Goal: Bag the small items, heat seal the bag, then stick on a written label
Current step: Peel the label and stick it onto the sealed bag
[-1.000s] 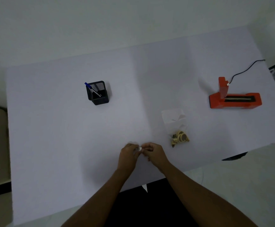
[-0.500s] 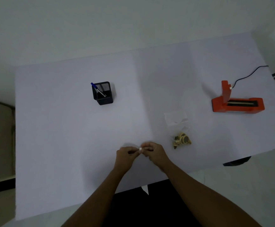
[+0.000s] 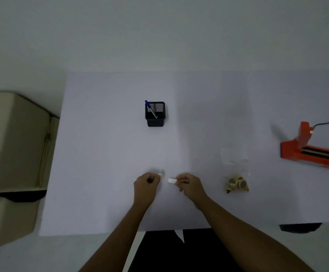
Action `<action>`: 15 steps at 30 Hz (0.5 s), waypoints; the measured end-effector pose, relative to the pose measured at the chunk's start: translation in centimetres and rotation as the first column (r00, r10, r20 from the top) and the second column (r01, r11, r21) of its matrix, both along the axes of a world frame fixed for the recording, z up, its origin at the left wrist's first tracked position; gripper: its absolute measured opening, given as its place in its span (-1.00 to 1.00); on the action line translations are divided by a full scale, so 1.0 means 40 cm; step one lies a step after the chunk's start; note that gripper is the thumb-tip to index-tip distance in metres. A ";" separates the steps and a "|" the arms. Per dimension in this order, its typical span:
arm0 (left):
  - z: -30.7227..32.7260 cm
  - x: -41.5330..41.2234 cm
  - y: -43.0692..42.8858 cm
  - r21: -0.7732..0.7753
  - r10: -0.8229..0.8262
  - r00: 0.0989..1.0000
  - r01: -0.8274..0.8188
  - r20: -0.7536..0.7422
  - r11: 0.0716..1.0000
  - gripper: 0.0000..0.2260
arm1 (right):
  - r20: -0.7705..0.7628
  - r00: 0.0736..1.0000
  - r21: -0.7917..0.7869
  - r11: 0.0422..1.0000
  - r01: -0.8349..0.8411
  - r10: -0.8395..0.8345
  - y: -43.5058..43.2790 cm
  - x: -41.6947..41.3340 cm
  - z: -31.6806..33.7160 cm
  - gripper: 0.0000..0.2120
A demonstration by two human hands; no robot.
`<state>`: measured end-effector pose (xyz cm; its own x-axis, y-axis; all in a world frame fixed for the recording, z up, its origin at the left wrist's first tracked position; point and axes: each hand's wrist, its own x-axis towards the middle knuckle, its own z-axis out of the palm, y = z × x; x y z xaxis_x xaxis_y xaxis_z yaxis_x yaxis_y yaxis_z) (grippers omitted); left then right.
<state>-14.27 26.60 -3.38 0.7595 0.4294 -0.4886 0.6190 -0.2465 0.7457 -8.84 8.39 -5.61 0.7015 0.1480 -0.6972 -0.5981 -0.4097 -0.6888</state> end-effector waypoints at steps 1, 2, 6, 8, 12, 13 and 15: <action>0.010 -0.001 0.010 0.004 0.017 1.000 -0.017 0.009 1.000 -0.76 | 0.022 1.000 -0.038 0.999 -0.020 0.020 0.008 0.005 -0.005 -0.88; 0.018 -0.002 0.018 0.012 0.031 0.999 -0.031 0.017 0.999 -0.76 | 0.046 0.998 -0.078 0.996 -0.043 0.047 0.016 0.009 -0.009 -0.89; 0.042 -0.009 0.035 0.038 0.057 0.998 -0.059 0.041 0.998 -0.80 | 0.136 0.976 -0.255 0.958 -0.128 0.167 0.043 0.017 -0.028 -0.97; 0.051 -0.010 0.033 0.051 0.058 0.996 -0.062 0.070 0.997 -0.86 | 0.179 0.970 -0.292 0.950 -0.109 0.167 0.052 0.017 -0.022 -0.95; 0.062 0.000 0.015 0.295 -0.101 0.975 0.039 0.200 0.955 -0.92 | 0.097 0.995 -0.097 0.995 0.001 0.008 0.077 0.025 0.070 -0.88; 0.066 0.006 0.006 0.373 -0.185 0.958 0.092 0.221 0.923 -0.92 | 0.029 0.999 0.012 0.999 0.033 -0.033 0.084 0.026 0.106 -0.84; 0.076 0.019 -0.015 0.471 -0.313 0.914 0.164 0.259 0.867 -0.91 | -0.067 0.996 0.166 0.983 0.073 -0.063 0.089 0.029 0.168 -0.77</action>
